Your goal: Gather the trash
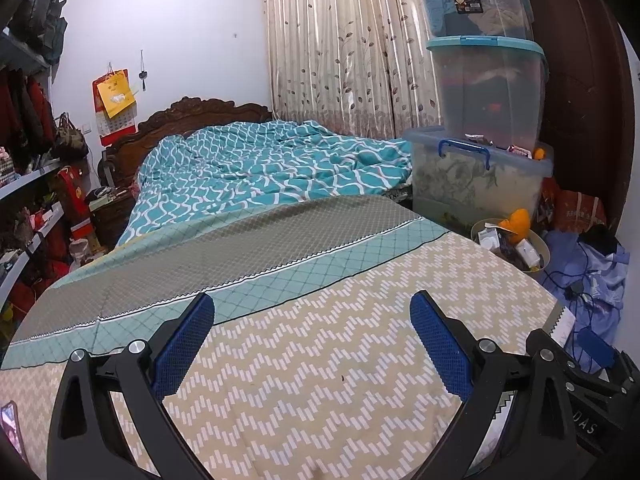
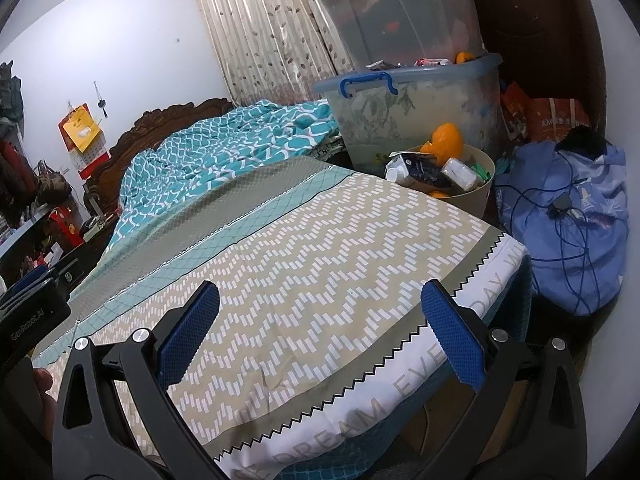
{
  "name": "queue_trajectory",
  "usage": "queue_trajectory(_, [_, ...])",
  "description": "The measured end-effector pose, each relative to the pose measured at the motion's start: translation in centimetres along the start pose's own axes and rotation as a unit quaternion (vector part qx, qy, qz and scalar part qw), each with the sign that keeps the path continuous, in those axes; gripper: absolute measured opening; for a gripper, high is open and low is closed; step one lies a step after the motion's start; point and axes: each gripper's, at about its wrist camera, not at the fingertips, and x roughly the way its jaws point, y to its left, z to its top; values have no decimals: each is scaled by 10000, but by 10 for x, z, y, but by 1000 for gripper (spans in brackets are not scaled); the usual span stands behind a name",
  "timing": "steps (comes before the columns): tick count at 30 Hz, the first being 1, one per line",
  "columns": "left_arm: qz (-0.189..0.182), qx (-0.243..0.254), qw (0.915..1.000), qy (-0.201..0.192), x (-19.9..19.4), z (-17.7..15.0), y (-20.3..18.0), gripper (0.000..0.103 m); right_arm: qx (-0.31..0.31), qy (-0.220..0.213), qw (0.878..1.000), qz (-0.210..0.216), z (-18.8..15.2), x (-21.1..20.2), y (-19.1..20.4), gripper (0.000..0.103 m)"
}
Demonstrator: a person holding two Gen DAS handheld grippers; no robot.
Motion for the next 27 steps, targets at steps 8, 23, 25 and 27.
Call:
queue_trajectory(8, [-66, -20, 10000, 40, 0, -1, 1, 94, -75, 3, 10000, 59, -1, -2, 4, 100])
queue_trajectory(23, [-95, 27, 9996, 248, 8, -3, 3, 94, -177, -68, 9998, 99, -2, -7, 11, 100])
queue_trajectory(25, [-86, 54, 9995, 284, 9, -3, 1, 94, -144, -45, 9998, 99, -2, -7, 9, 100])
queue_trajectory(27, [-80, 54, 9995, 310, 10, -3, 1, 94, -109, 4, 9999, 97, -2, -5, 8, 100])
